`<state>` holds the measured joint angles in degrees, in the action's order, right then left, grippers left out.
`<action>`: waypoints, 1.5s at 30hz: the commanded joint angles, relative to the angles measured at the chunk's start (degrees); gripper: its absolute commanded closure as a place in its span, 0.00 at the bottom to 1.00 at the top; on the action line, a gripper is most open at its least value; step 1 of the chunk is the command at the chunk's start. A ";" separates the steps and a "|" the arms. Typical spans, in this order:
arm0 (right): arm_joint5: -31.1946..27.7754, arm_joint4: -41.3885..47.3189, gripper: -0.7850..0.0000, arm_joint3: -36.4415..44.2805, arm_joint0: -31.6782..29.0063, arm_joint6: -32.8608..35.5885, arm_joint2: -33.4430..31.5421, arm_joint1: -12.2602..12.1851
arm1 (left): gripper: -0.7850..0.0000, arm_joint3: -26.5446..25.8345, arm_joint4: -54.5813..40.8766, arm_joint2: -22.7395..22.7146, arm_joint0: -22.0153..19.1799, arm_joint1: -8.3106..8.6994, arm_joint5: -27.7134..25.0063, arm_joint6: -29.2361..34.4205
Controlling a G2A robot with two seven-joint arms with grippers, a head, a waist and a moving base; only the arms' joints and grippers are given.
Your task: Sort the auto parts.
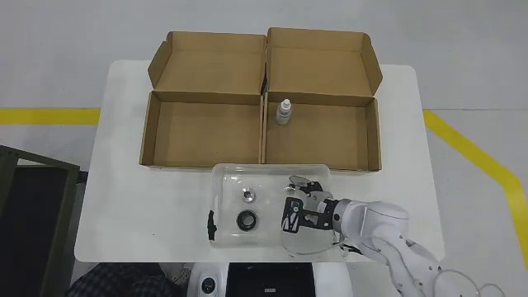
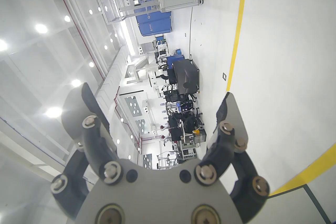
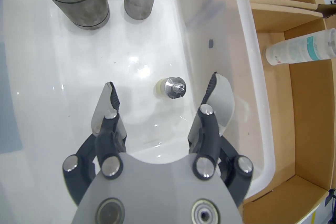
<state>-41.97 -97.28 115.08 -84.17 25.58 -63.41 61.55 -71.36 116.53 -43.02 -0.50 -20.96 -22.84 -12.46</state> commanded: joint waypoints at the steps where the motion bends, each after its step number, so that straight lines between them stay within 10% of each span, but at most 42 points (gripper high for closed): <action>1: 0.15 0.27 0.40 -0.52 0.34 0.08 0.32 0.07 | 0.00 0.00 0.00 0.00 0.00 0.00 0.00 0.00; 14: 1.50 0.56 0.62 -2.66 2.94 1.12 2.32 0.49 | 0.00 0.00 0.00 0.00 0.00 0.00 0.00 0.00; 19: 2.13 0.70 1.00 -3.37 3.70 1.23 2.84 0.64 | 0.00 0.00 0.00 0.00 0.00 0.00 0.00 0.00; 45: -2.28 12.37 1.00 5.53 2.08 -9.70 -0.63 -0.12 | 0.00 0.00 0.00 0.00 0.00 0.00 0.00 0.00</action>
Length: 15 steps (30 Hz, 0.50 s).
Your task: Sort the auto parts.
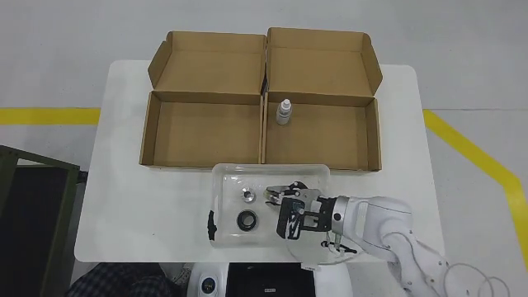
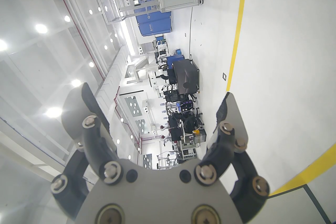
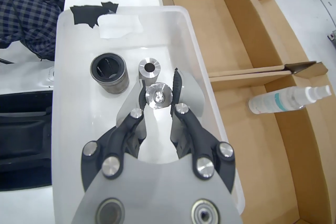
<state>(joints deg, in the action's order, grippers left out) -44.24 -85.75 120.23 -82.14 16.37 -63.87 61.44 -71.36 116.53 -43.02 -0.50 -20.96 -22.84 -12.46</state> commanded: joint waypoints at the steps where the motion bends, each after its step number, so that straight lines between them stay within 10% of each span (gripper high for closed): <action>1: -0.11 2.41 1.00 0.76 0.21 -1.39 -0.48 0.01 | 0.00 0.00 0.00 0.00 0.00 0.00 0.00 0.00; 15: 0.22 20.62 1.00 -1.94 6.32 -9.73 -2.57 0.65 | 0.00 0.00 0.00 0.00 0.00 0.00 0.00 0.00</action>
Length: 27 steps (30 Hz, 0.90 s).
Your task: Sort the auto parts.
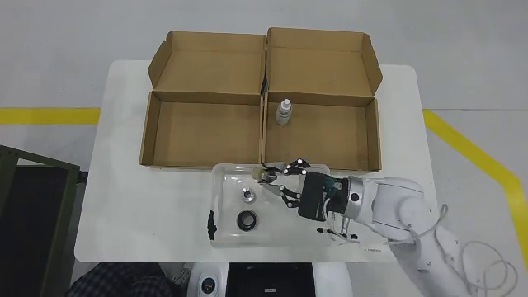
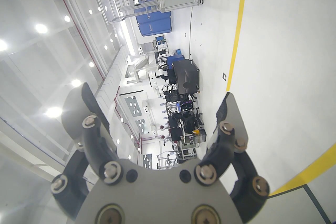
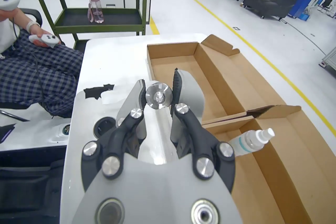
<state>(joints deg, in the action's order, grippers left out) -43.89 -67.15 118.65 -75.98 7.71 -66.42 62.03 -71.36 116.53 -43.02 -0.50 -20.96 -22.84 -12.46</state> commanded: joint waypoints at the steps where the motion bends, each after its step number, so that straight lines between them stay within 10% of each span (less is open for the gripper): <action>1: -0.32 3.68 1.00 -1.06 0.63 -1.85 -0.28 0.10 | 0.00 0.00 0.00 0.00 0.00 0.00 0.00 0.00; 27: -3.70 19.76 1.00 -4.45 1.45 -12.60 -7.16 0.20 | 0.00 0.00 0.00 0.00 0.00 0.00 0.00 0.00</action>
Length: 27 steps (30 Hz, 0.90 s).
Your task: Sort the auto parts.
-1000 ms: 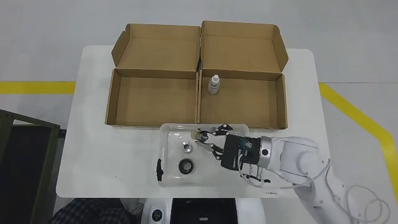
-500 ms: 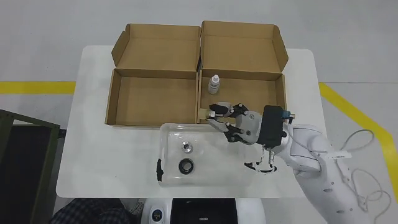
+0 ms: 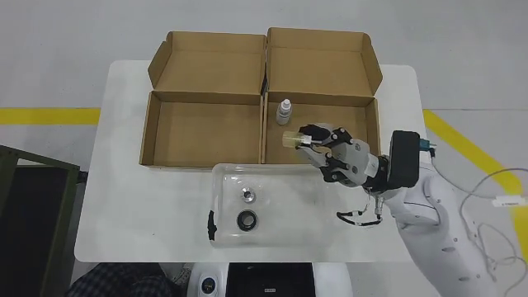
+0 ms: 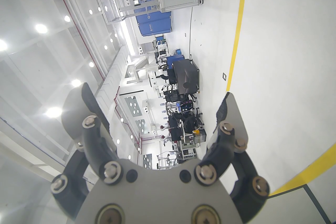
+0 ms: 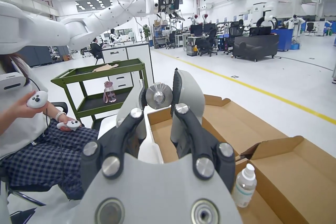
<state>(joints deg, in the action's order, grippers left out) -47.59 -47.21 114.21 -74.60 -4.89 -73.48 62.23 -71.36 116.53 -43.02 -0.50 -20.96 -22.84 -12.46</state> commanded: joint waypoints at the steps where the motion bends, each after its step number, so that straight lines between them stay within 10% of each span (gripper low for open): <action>1: -0.03 -0.15 1.00 -0.01 0.13 -0.19 -0.24 0.02 | 0.00 0.00 0.00 0.00 0.00 0.00 0.00 0.00; 27: -0.30 -1.22 1.00 0.95 -0.40 -0.67 -2.18 0.03 | 0.00 0.00 0.00 0.00 0.00 0.00 0.00 0.00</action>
<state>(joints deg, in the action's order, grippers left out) -47.88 -48.43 115.16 -75.00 -5.55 -75.66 62.25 -71.36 116.53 -43.02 -0.50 -20.96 -22.84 -12.46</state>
